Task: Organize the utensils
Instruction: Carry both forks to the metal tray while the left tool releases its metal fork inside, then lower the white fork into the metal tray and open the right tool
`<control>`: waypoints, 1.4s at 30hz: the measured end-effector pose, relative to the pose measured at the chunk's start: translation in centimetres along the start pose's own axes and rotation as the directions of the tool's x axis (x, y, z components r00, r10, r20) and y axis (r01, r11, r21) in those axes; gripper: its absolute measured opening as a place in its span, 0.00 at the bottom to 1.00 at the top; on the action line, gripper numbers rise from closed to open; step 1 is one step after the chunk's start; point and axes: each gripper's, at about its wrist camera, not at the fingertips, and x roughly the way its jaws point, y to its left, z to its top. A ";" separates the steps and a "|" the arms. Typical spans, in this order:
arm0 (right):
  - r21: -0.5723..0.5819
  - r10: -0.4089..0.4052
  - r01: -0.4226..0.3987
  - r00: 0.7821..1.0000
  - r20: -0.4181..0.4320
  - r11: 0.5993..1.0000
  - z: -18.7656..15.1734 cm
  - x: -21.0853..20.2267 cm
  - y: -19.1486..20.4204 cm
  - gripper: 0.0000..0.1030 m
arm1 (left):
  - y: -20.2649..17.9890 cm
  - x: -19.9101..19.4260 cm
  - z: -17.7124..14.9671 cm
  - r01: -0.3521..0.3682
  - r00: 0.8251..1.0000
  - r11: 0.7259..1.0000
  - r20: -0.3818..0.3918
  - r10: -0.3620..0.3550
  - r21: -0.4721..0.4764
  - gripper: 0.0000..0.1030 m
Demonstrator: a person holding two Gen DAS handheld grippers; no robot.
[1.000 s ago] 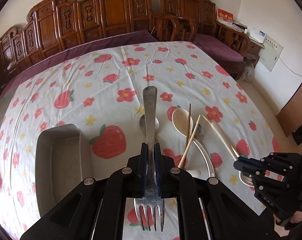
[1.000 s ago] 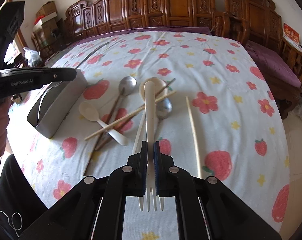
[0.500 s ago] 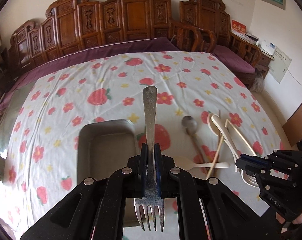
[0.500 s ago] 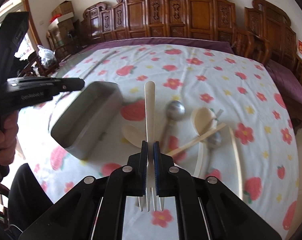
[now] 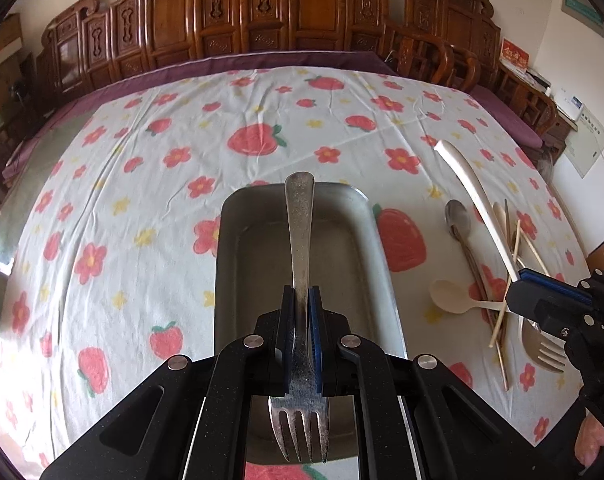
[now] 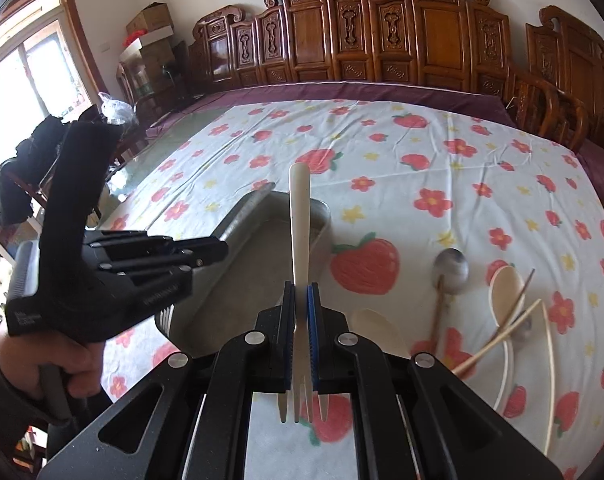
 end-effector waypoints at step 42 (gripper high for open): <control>0.027 0.040 -0.040 0.999 0.001 0.999 0.2 2.4 1.8 0.15 | 4.9 -6.5 -1.6 0.034 0.991 0.999 0.128 -0.033 -0.006 0.08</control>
